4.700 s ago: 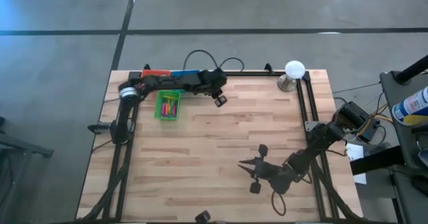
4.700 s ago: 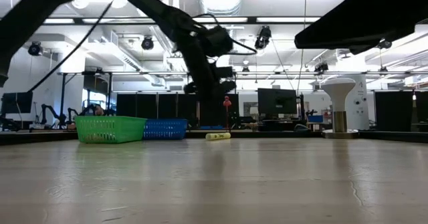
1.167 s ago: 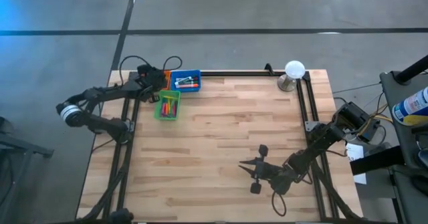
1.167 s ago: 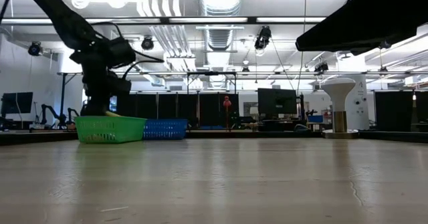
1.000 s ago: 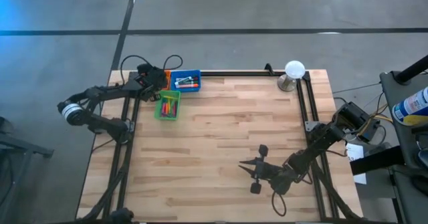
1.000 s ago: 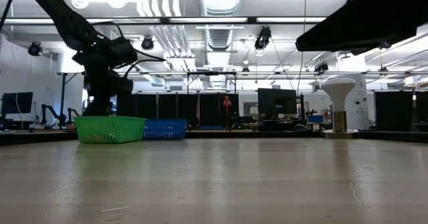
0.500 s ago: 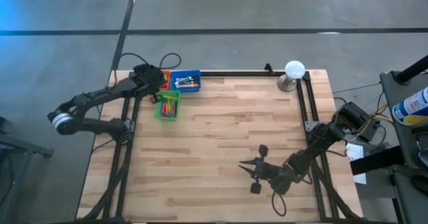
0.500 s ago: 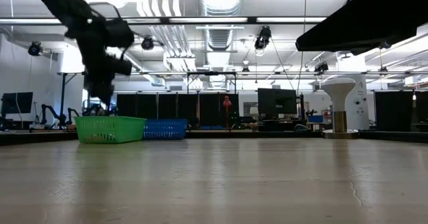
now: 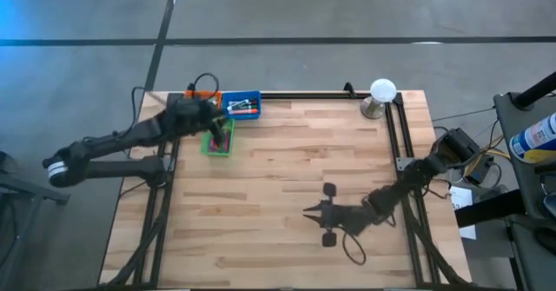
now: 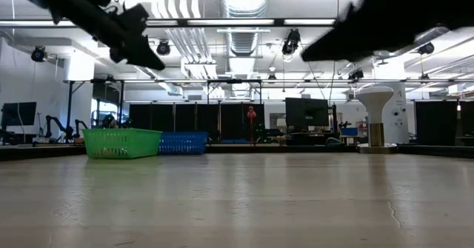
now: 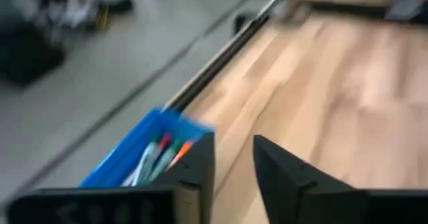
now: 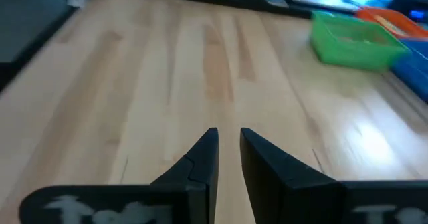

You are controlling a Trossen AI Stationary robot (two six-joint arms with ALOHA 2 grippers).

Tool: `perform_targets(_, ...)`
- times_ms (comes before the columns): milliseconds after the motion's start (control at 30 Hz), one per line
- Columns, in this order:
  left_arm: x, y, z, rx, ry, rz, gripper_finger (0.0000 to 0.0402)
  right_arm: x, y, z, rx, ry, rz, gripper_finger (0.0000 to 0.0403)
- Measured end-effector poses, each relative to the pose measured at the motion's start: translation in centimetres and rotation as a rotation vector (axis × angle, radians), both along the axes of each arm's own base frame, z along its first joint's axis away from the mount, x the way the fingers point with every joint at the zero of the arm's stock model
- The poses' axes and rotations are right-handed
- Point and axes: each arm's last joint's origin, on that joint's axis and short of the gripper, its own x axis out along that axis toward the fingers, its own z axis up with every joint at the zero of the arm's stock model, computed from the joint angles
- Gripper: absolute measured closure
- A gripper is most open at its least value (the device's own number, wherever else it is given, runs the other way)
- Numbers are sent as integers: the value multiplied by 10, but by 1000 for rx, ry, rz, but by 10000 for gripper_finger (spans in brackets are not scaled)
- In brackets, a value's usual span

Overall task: Pick & Place Markers
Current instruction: Return to Home Position

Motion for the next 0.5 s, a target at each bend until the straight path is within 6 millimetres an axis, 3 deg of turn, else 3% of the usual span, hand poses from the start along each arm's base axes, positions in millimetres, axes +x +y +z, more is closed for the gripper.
perform_targets(200,1,-23,-22,128,-194,-157,392,16,-44,35,1,-66,212,369)
perform_targets(333,-3,-30,-32,150,-288,-247,397,17,-81,57,-3,-140,296,392)
perform_targets(500,-10,-34,-41,140,-305,-299,400,4,-123,72,-5,-205,346,394)
